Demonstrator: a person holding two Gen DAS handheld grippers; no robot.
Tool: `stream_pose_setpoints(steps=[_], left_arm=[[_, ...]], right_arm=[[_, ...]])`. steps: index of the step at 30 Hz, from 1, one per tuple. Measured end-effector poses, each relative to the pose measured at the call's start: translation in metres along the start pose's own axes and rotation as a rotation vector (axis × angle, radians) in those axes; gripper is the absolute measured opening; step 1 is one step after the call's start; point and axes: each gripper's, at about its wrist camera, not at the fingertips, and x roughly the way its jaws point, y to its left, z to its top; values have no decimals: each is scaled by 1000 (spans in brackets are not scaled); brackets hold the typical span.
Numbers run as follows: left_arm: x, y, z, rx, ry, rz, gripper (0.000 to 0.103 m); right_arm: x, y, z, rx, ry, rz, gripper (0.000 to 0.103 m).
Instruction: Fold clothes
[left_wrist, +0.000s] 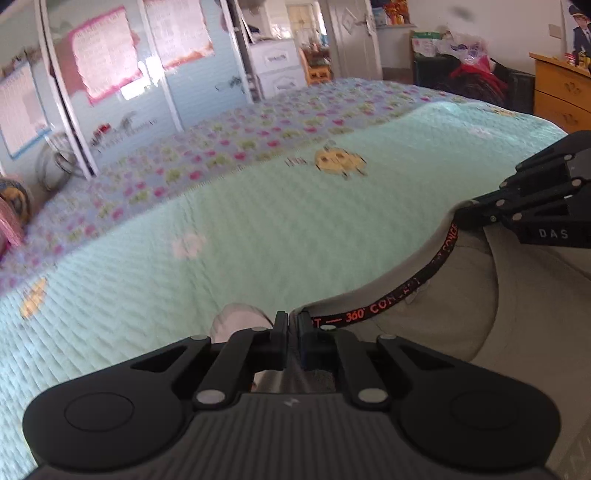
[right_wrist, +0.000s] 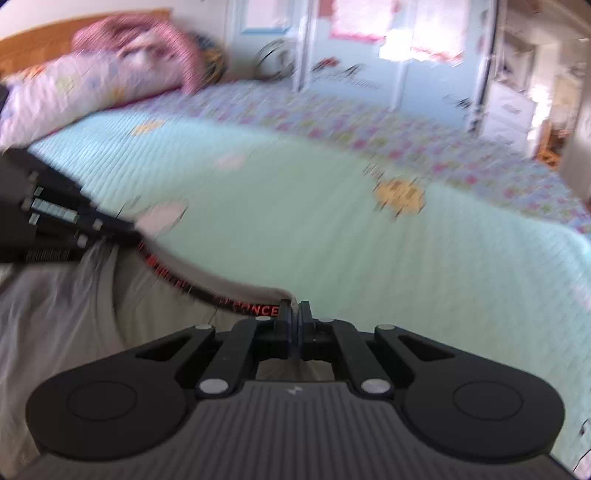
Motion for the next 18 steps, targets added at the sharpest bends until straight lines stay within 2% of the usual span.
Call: stream_pose_setpoints(steps=[2,4,6,7,8,9,10,12,13,14,15,18], left_arm=[[13,0,8,11,-14,51,7],[37,-3,8,6,46,90,7],[50,-8,-2,-3,90,80,9],[57,-10,-7,-7,112,74,9],[52,-10,-10,-22,86,87,10],[45,-6,-11,-53,75,76,10],[38,-2,-13,-84,63,65,11],[14,8,-15,-126,1,46,18],[1,13,-17,-142,-30,47,32],[-11,20,-21,-163,-43,54,49],[-22,26,-26,-184,-56,61,54],[-42,47,-50,-218,-11,76,55]], right_arm=[[12,-4,10,35,-20,-58,4],[35,-6,9,46,-2,-120,6],[63,-4,-6,25,99,-146,10],[61,-3,-14,14,62,-153,13],[55,-3,-18,17,34,-158,16],[48,-8,-18,58,44,-134,18],[38,-16,-18,112,46,-82,21],[3,-44,-21,261,-23,71,27],[-15,-58,-24,314,-57,103,34],[-32,-71,-28,351,-76,99,37],[-46,-83,-33,364,-79,78,40],[-76,-106,-52,275,-24,-38,40]])
